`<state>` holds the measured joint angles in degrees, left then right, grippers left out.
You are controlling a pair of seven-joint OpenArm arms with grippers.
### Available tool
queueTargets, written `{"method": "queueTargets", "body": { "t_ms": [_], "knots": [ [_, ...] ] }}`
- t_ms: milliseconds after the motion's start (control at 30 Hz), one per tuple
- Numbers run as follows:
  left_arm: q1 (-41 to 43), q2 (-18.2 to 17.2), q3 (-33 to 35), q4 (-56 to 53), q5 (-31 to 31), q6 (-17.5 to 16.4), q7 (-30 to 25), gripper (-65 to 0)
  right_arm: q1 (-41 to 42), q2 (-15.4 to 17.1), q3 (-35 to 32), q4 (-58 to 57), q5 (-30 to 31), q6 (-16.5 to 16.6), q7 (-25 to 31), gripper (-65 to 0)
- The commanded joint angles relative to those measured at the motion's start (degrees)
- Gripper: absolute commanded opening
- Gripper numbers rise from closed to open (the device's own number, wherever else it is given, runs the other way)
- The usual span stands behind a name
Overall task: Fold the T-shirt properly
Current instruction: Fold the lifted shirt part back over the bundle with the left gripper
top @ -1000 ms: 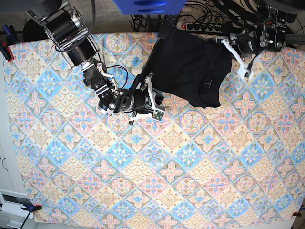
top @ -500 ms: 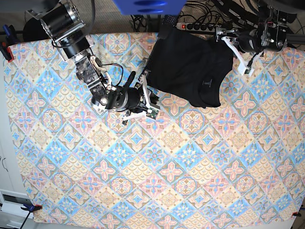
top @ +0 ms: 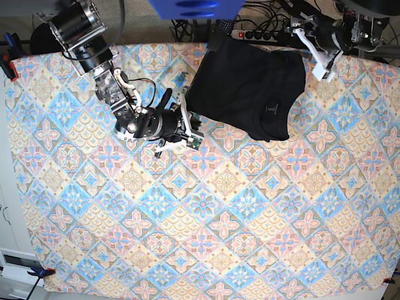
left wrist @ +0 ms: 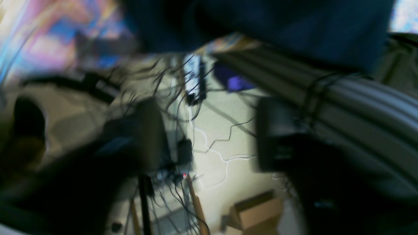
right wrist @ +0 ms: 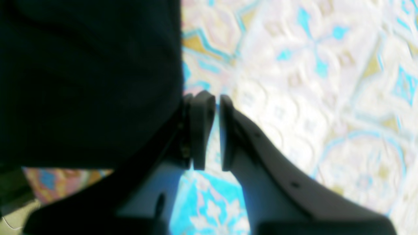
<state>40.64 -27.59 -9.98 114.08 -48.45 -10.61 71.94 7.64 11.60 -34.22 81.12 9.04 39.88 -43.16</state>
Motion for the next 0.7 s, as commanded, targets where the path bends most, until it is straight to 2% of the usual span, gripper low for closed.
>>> {"method": "queueTargets", "body": {
  "t_ms": [0, 67, 100, 133, 333, 533, 667],
  "knots": [
    [0.8, -0.3, 0.3, 0.5, -0.6, -0.2, 0.4, -45.2, 1.3, 0.1, 0.2, 1.0, 0.7, 0.1, 1.2, -58.6],
    [0.0, 0.0, 0.2, -1.0, -0.6, -0.1, 0.2, -58.4, 1.3, 0.1, 0.2, 1.0, 0.7, 0.1, 1.2, -58.6],
    [-1.2, 0.8, 0.1, -2.1, -0.6, -0.1, 0.0, -63.0, 1.3, 0.1, 0.2, 1.0, 0.7, 0.1, 1.2, -58.6],
    [-2.3, 1.2, 0.1, -3.2, -0.6, -0.1, -0.2, -63.9, 1.3, 0.1, 0.2, 1.0, 0.7, 0.1, 1.2, -58.6],
    [-9.5, 3.3, 2.0, -11.8, 1.5, 0.0, -0.2, -61.9, 1.1, 0.1, 0.2, 1.0, 0.7, 0.1, 1.2, -58.6],
    [-15.3, 5.9, 2.5, -14.1, 9.1, 0.0, 0.1, -61.8, -1.0, 0.1, 0.2, 3.6, 0.7, 0.1, 1.2, -58.6],
    [-19.6, 6.1, 7.1, -14.2, 15.2, 0.0, -0.2, -61.8, -1.2, 0.8, 0.2, 4.5, 0.7, 0.1, 1.1, -58.6]
  ]
}}
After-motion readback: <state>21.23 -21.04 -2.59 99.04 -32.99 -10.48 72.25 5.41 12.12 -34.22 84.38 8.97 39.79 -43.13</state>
